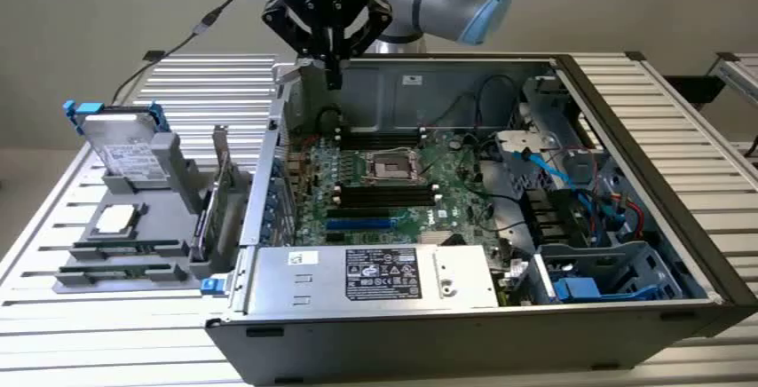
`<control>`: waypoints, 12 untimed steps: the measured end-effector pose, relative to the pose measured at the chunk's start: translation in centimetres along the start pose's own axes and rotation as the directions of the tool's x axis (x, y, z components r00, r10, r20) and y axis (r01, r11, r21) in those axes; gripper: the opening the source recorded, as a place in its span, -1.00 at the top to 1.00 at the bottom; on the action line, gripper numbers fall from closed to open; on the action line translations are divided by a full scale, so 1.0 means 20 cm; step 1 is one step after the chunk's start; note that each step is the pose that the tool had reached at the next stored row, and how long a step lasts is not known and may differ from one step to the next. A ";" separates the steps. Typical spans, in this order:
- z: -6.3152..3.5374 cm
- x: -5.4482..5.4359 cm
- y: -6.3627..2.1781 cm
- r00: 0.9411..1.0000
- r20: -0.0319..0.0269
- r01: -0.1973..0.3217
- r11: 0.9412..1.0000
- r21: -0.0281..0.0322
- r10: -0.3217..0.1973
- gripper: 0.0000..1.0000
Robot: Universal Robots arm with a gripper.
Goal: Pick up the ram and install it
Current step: 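Reach for the ram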
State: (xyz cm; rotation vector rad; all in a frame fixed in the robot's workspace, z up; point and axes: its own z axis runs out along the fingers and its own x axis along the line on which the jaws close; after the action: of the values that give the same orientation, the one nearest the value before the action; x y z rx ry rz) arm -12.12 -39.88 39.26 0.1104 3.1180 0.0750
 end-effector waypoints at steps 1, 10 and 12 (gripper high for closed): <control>0.000 0.00 0.000 1.000 0.000 0.000 1.000 0.000 0.000 0.80; 0.000 0.00 0.000 1.000 0.000 0.000 1.000 0.000 0.000 0.80; -0.001 0.01 -0.001 1.000 -0.007 0.000 1.000 0.001 0.000 0.80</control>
State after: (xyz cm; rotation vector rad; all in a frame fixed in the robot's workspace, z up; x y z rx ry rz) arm -12.34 -39.88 39.27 0.1111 3.1253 0.0745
